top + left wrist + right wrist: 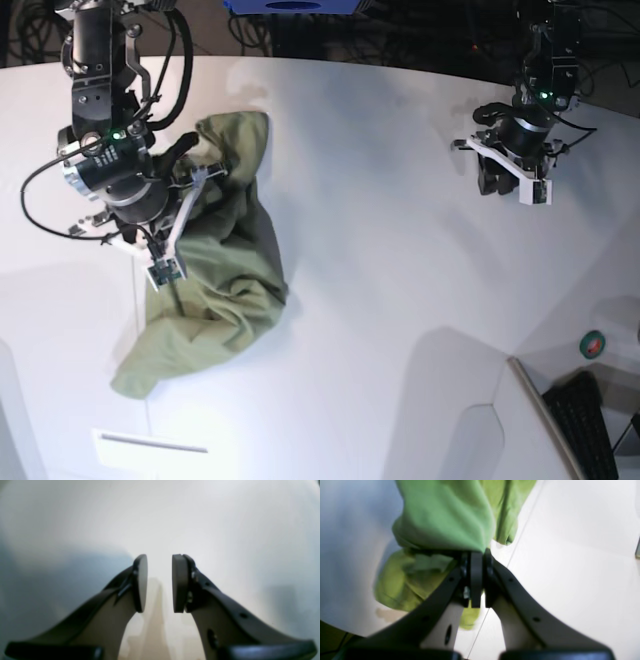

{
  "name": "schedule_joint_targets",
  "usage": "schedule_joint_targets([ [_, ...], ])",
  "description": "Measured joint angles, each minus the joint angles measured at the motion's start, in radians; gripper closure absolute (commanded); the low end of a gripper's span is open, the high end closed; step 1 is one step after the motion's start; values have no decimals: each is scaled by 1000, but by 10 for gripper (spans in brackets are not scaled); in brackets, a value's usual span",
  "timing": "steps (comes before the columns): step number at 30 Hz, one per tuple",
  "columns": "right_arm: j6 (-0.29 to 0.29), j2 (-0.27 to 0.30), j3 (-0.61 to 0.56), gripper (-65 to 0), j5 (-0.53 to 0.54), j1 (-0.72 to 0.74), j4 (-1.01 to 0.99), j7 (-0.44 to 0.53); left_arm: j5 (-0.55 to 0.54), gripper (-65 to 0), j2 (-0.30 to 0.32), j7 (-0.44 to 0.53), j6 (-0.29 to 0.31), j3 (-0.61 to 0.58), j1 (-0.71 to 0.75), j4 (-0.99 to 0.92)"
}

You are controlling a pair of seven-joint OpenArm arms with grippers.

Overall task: Layout the t-shirt on the table in an organized manner, then fold the t-shirt properly
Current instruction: 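Lift and pull the shirt with the right gripper to spread it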

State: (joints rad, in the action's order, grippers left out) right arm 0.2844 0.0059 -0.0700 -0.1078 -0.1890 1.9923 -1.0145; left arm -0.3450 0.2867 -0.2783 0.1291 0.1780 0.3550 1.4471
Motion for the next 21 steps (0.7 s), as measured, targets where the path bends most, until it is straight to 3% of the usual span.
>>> schedule_joint_targets([
  [3, 12, -6, -33, 0, 3, 31, 0, 2, 0, -165, 3, 0, 0, 1, 0, -7],
  [5, 76, -5, -63, 0, 6, 59, 1, 22, 0, -166, 3, 0, -1, 3, -3, -7],
  [7, 94, -7, -60, 0, 12, 95, -1, 47, 0, -166, 1, 4, 1, 2, -4, -6],
  [10, 89, -11, 48, 0, 21, 182, -6, 42, 0, -166, 0, -3, 2, 28, -2, -7],
  [13, 75, 6, 161, 0, -6, 275, -7, -30, 0, -166, 4, 4, -2, 69, 3, -8],
  [21, 80, 98, 134, 0, 13, 444, -131, -48, -2, -166, 2, 0, 2, 70, -3, -5],
])
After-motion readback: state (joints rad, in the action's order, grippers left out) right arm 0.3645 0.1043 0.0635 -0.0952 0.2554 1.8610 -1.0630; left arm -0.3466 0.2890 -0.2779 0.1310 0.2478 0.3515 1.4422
